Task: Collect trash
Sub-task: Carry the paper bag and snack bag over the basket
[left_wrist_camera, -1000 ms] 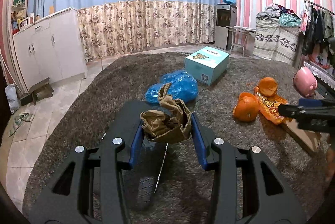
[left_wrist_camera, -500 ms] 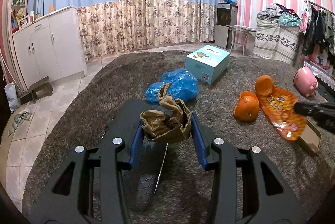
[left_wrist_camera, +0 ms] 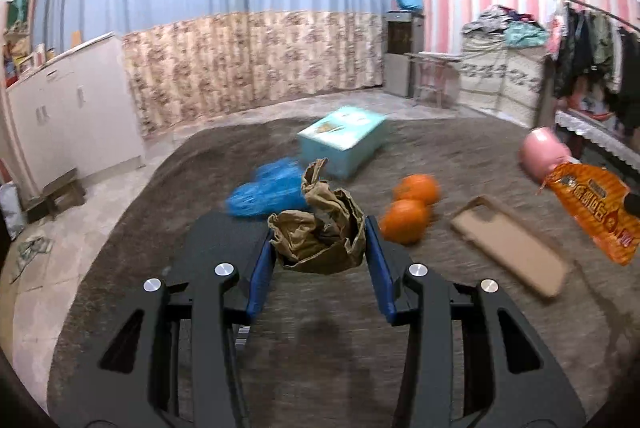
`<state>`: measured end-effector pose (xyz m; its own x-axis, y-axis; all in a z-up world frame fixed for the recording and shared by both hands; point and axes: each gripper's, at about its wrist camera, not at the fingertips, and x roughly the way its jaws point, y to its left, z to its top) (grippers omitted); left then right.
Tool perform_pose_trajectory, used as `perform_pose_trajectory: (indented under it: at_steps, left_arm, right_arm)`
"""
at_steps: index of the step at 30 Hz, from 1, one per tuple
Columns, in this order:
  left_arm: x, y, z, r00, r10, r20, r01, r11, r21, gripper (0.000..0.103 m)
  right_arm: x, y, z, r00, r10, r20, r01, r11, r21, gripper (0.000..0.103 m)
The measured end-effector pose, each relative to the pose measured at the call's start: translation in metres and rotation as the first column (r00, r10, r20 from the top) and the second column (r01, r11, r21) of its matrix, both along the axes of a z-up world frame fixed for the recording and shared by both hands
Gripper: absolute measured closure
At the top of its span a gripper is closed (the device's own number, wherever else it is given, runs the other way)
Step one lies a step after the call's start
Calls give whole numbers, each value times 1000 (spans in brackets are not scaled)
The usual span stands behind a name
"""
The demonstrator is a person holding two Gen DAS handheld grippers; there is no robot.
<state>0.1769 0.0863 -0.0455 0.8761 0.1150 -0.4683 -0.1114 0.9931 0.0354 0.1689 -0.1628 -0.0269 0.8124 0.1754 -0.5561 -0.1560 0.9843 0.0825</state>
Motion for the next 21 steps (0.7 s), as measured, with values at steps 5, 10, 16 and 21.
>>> perform_pose_trajectory:
  at_steps: [5,10,16,21]
  left_arm:
    - [-3,-43,16,996,-88,35,87,996,22,61]
    - [2,-80,26,988,-153,31,153,988,16,61]
    - [14,-122,44,976,-209,62,208,978,24,61]
    - [32,-163,50,961,-270,63,269,963,10,61]
  right_arm:
    - [-19,-37,6,997,-71,42,70,997,35,101]
    - [-27,-64,6,991,-122,57,120,992,39,101]
    - [-36,-97,11,978,-189,84,186,981,50,101]
    - [-45,-126,12,962,-255,100,251,967,52,101]
